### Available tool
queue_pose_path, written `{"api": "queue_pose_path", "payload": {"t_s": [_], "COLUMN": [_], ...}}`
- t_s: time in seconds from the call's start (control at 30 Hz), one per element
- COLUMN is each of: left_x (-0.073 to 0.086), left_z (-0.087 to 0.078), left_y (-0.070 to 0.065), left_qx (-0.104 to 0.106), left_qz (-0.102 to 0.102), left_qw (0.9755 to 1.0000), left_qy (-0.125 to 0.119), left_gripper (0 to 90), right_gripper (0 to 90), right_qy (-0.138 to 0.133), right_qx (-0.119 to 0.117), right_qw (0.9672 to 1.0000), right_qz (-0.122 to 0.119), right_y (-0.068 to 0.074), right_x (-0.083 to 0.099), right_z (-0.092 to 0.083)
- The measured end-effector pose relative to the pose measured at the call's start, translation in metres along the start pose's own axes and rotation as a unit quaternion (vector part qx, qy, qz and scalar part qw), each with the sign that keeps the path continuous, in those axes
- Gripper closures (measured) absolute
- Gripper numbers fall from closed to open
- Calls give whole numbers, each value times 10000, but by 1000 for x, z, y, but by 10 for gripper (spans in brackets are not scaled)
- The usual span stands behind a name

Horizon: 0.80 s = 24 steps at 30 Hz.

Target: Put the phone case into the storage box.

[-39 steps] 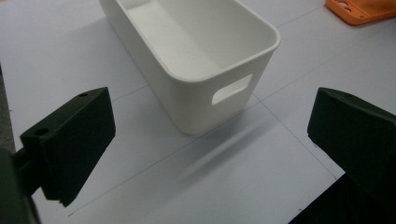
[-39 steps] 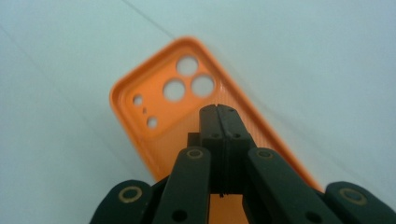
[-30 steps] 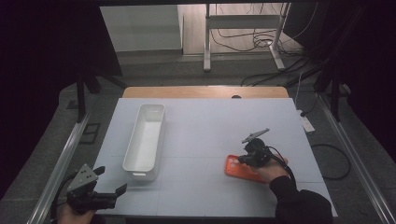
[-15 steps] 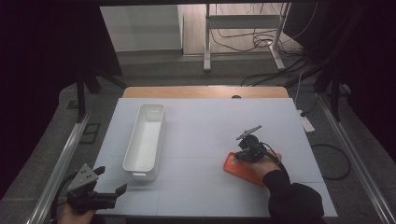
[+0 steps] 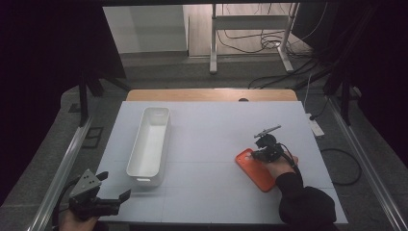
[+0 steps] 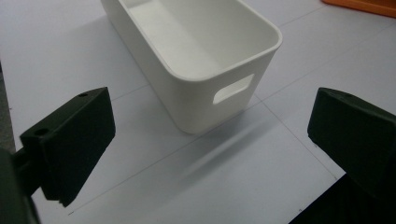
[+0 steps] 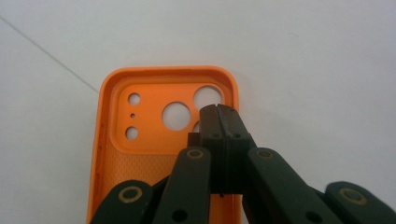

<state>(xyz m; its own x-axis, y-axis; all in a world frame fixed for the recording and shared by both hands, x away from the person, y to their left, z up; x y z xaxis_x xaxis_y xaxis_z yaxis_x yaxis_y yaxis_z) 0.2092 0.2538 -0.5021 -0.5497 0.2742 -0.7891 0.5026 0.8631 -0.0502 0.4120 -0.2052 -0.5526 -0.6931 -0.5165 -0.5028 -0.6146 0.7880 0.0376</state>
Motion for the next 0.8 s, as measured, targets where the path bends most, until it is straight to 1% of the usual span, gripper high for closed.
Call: {"api": "queue_pose_path", "payload": {"t_s": [0.07,0.23,0.27,0.33,0.4,0.47,0.6,0.67,0.73,0.8], "left_x": [0,0,0,0,0,0,0,0,0,0], "left_z": [0,0,0,0,0,0,0,0,0,0], "left_y": [0,0,0,0,0,0,0,0,0,0], "left_qx": [0,-2,-4,-9,-5,-9,-12,-13,-14,-13], "left_qz": [0,4,1,7,2,2,14,22,21,18], "left_qw": [10000,10000,10000,10000,10000,10000,10000,10000,10000,10000], "left_qy": [-2,-4,-3,-2,-1,-2,1,5,9,4], "left_gripper": [16,16,17,16,16,16,16,16,16,16], "right_gripper": [893,893,893,893,892,854,781,740,687,618], "right_qy": [1,14,-57,-109,-218,-320,-340,-342,-408,-456], "right_qx": [31,55,-14,-29,-38,-113,-1,-19,12,-32], "right_qw": [10000,10000,10000,9999,9998,9994,9994,9993,9990,9987], "right_qz": [55,42,39,24,-13,31,46,113,166,205], "right_y": [-3,-2,0,1,2,3,0,-1,-3,-3], "right_x": [1,1,-1,-2,-3,-3,3,6,8,9], "right_z": [-1,-1,-5,-8,-16,-24,-32,-36,-41,-44]}}
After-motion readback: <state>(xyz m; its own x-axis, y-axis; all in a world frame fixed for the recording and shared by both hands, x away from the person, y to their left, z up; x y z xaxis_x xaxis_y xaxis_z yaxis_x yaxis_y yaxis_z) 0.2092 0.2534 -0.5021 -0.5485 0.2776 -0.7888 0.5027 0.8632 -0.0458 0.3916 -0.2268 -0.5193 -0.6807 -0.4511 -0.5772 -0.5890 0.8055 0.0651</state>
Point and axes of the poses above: each handheld gripper's, and its own axes: z roughly forward along the jaws, x roughly out of its underside, y roughly to its left, the point moved 6 cm from there along z, roughly forward along the jaws
